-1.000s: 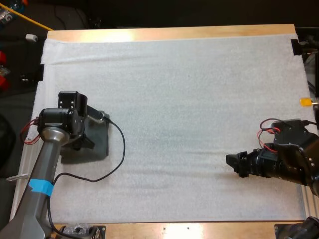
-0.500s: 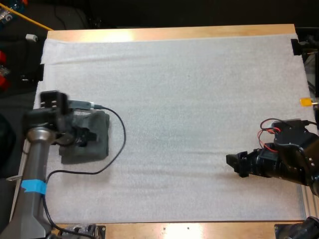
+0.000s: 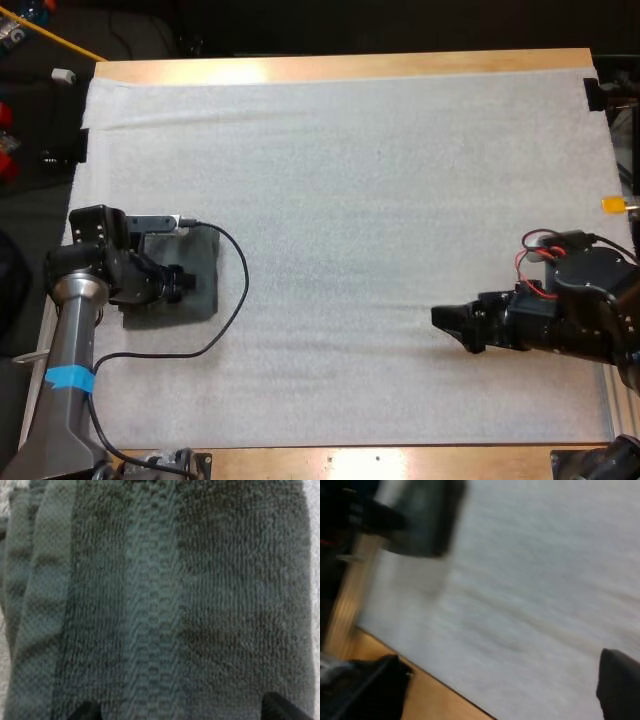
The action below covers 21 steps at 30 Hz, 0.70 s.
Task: Pick towel from pile, fold and stack
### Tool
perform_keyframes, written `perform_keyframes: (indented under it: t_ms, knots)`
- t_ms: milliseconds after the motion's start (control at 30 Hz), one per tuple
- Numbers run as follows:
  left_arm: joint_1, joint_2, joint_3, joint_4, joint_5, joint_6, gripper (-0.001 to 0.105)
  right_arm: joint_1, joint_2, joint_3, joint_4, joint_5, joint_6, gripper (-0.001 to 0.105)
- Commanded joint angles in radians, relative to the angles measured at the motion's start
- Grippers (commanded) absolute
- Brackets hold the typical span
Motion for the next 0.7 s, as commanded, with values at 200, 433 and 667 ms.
perform_keyframes:
  t_ms: [200, 433, 667]
  knots:
    - [-0.003, 0.081, 0.004, -0.02, -0.007, -0.014, 0.062, 0.001, -0.008, -0.004, -0.097, -0.037, 0.05, 0.077]
    - [-0.003, 0.183, 0.004, -0.031, -0.025, -0.028, 0.062, 0.001, -0.008, -0.004, -0.099, -0.037, 0.061, 0.077]
    - [-0.003, 0.193, -0.028, -0.021, -0.025, -0.045, 0.062, 0.001, -0.008, -0.004, -0.109, -0.034, 0.065, 0.077]
